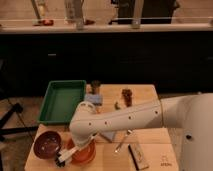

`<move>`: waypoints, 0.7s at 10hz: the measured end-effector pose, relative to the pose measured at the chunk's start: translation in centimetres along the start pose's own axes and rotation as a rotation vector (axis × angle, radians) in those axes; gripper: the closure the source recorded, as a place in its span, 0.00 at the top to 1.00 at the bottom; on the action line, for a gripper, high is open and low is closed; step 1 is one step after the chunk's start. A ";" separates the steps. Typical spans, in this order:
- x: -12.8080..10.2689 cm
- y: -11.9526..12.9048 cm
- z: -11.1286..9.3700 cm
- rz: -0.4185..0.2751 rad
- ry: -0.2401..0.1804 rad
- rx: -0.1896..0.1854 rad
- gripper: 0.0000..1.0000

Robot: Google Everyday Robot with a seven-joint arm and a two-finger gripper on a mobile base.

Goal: Place brush in red bowl

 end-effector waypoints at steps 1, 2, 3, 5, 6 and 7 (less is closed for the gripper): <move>0.0 0.0 0.0 0.000 0.000 0.000 0.66; 0.0 0.0 0.0 0.000 0.000 0.000 0.75; 0.0 0.0 0.0 0.000 0.000 0.000 0.80; 0.0 0.0 0.0 0.001 0.000 0.000 0.80; 0.0 0.0 0.0 0.001 0.000 0.000 0.80; 0.0 0.0 0.0 0.001 0.000 0.000 0.80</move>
